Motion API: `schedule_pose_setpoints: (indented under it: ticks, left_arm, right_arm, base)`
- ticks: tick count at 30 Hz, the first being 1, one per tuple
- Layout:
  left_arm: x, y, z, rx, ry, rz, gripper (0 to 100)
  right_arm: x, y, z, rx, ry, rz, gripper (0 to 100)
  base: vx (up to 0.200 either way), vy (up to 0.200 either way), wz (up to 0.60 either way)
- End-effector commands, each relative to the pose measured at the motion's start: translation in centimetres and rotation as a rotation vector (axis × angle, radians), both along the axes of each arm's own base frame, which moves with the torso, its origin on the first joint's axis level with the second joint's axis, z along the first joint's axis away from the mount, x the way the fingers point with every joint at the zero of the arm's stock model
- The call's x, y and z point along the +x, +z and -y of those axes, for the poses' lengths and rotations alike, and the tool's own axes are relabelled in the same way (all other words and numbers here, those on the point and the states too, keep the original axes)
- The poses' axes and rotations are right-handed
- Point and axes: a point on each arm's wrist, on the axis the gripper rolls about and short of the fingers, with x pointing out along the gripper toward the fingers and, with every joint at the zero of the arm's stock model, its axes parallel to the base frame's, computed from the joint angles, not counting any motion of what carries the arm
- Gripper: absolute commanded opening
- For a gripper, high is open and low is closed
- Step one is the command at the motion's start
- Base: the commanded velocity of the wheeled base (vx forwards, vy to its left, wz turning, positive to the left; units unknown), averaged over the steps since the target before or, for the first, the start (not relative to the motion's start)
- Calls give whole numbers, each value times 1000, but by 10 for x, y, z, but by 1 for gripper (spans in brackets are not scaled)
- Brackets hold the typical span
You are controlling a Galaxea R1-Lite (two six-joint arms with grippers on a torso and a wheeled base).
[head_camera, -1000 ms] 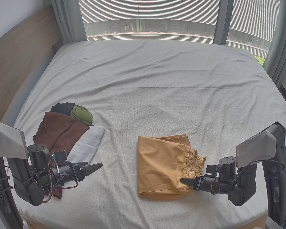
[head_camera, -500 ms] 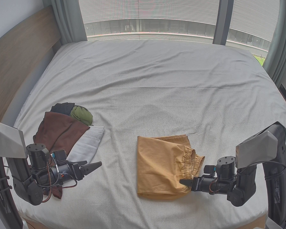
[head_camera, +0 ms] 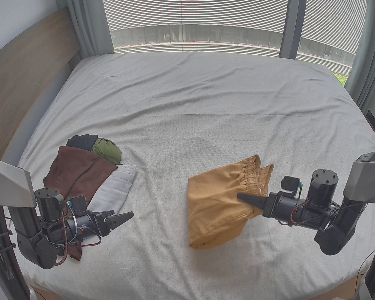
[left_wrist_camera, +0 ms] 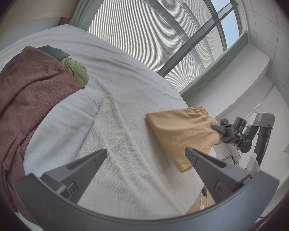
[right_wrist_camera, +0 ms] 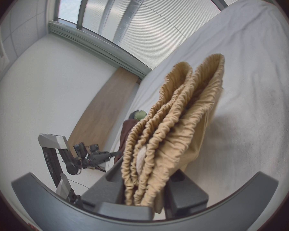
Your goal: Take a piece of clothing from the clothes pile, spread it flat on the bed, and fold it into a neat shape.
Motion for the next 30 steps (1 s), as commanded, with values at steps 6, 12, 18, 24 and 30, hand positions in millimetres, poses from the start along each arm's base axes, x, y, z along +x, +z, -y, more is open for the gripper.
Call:
schedule_pose_setpoints:
  ticks: [6,12,18,24,30]
  left_arm:
    - [0,-2,1,0,-2,-7,100]
    - [0,-2,1,0,-4,-8,100]
    - [-1,-2,1,0,-4,-8,100]
    - [-1,-2,2,1,-7,-10,100]
    - [-2,-2,2,1,-8,-14,100]
  right_arm:
    - [21,44,-4,80,-9,172,0]
    - [39,56,-10,101,-12,218,0]
    - [66,64,-10,100,-39,223,0]
    - [87,64,-12,96,-55,215,0]
    - [105,56,-12,91,-68,207,0]
  base:
    - [0,0,0]
    - [0,0,0]
    - [0,0,0]
    - [0,0,0]
    - [0,0,0]
